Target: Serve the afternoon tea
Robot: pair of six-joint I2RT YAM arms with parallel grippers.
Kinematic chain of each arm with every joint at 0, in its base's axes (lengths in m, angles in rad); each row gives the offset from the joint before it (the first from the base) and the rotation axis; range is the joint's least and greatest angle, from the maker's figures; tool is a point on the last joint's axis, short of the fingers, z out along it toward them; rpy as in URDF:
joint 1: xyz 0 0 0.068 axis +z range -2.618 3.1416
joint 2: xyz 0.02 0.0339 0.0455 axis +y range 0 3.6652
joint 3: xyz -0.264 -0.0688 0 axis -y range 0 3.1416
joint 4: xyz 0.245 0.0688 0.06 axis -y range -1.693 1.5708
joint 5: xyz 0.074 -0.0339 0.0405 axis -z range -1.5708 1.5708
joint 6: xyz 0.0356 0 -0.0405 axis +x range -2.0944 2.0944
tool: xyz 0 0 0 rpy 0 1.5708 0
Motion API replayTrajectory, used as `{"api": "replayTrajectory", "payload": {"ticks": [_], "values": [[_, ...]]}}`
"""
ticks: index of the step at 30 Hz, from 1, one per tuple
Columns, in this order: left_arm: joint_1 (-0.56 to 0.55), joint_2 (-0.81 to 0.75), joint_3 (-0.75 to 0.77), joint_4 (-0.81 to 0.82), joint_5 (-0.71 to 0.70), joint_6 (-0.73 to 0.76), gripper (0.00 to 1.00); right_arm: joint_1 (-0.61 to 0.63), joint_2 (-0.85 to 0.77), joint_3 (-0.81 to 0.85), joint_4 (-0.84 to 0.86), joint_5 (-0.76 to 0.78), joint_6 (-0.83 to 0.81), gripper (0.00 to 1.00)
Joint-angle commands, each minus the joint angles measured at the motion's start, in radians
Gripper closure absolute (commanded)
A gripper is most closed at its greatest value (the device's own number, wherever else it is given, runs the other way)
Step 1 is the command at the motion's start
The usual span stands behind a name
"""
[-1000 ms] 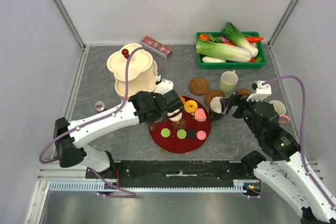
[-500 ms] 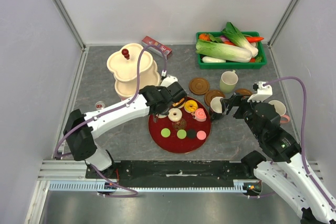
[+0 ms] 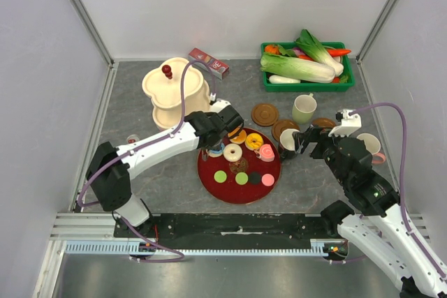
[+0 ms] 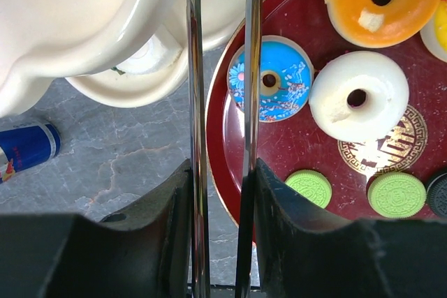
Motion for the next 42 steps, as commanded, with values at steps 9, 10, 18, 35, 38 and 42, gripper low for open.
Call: {"api": "replayTrajectory", "payload": {"ticks": [9, 10, 18, 35, 38, 42], "values": [[0.023, -0.054, -0.054, 0.016, 0.012, -0.046, 0.68, 0.002, -0.015, -0.006, 0.027, -0.012, -0.003, 0.02], [0.023, -0.054, -0.056, 0.002, 0.004, -0.056, 0.68, 0.002, -0.016, -0.007, 0.025, -0.010, -0.003, 0.02], [0.029, -0.086, -0.051, -0.058, -0.020, -0.116, 0.62, 0.002, -0.027, -0.009, 0.027, 0.004, 0.001, 0.02], [0.032, -0.103, -0.025, -0.095, -0.014, -0.124, 0.48, 0.002, -0.036, -0.009, 0.028, 0.014, 0.006, 0.02], [0.032, -0.104, -0.022, -0.095, -0.014, -0.121, 0.48, 0.001, -0.036, -0.007, 0.027, 0.014, 0.004, 0.02], [0.030, -0.106, -0.019, -0.095, -0.011, -0.113, 0.46, 0.002, -0.036, -0.009, 0.025, 0.016, 0.006, 0.02]]}}
